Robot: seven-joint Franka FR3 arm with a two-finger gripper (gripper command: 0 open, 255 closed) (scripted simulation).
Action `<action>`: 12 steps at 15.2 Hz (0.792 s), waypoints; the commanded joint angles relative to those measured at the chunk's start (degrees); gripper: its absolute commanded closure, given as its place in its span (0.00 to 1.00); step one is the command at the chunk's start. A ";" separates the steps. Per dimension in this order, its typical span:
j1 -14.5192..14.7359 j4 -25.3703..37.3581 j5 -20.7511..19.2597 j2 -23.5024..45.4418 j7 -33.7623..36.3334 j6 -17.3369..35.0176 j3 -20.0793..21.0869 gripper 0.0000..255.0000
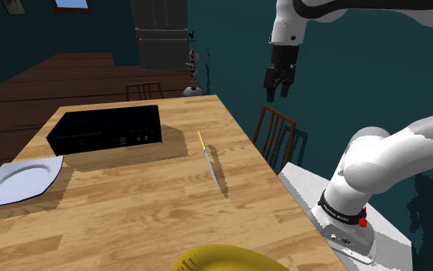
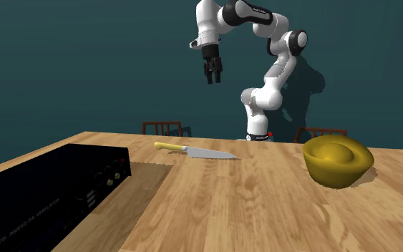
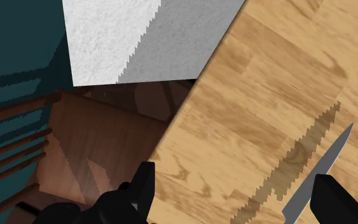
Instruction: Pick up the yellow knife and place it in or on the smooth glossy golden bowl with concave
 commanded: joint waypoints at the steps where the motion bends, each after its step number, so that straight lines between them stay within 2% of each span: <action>1: 0.00 0.00 0.00 0.00 0.00 0.00 0.00 0.00; 6: -0.02 -4.93 3.07 2.84 9.29 9.68 5.86 0.00; 12: -0.21 -7.47 5.43 10.21 20.32 21.78 12.80 0.00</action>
